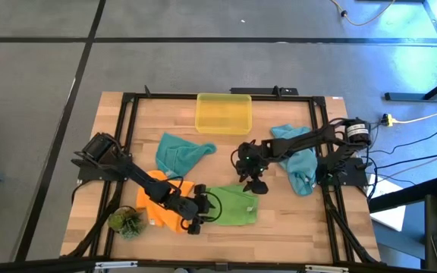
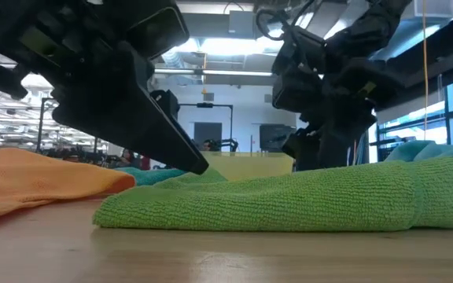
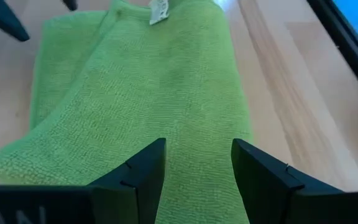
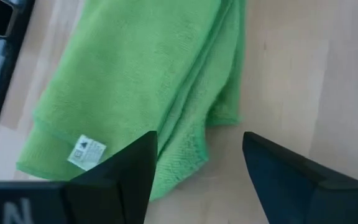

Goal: Fold microfiber towels
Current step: Fold the green microfiber cloth

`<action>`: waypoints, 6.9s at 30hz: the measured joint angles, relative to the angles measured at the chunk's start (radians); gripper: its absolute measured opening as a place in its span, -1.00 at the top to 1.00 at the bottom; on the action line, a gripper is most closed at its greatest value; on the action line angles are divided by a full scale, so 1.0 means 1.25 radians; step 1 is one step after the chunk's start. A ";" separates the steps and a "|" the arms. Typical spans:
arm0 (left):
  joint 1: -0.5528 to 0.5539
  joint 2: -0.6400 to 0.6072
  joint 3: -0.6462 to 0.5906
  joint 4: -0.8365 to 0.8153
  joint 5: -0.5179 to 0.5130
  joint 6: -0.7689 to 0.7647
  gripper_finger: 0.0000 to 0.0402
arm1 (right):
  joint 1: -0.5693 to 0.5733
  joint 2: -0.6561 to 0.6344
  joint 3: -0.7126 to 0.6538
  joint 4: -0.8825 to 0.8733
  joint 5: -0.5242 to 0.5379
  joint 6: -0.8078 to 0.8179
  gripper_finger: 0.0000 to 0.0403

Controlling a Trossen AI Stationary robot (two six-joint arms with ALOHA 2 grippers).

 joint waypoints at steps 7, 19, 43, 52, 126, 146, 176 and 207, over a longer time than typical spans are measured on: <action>0.003 0.000 0.000 -0.004 0.004 0.000 0.12 | -0.003 0.005 0.000 0.026 -0.060 -0.003 -0.17; 0.009 0.000 0.000 -0.008 0.004 -0.010 0.12 | -0.002 0.068 0.022 -0.019 -0.114 -0.020 -0.17; 0.010 0.000 0.000 -0.029 0.000 -0.018 0.12 | -0.005 0.056 0.025 -0.222 -0.160 -0.021 -0.17; 0.011 0.000 -0.001 -0.039 -0.002 -0.021 0.12 | -0.007 0.005 0.022 -0.327 -0.095 -0.025 -0.17; 0.201 -0.036 -0.001 -0.122 0.107 -0.304 0.69 | 0.111 -0.027 -0.078 0.112 0.231 0.063 0.95; 0.094 -0.107 0.000 -0.208 -0.093 -0.296 1.00 | 0.111 -0.028 -0.076 0.061 0.250 0.062 0.95; 0.144 -0.106 -0.001 -0.314 -0.126 -0.336 1.00 | 0.111 -0.128 -0.015 -0.069 0.214 0.193 0.64; 0.144 -0.106 -0.001 -0.314 -0.122 -0.332 1.00 | 0.088 -0.026 -0.015 -0.092 0.062 0.337 0.35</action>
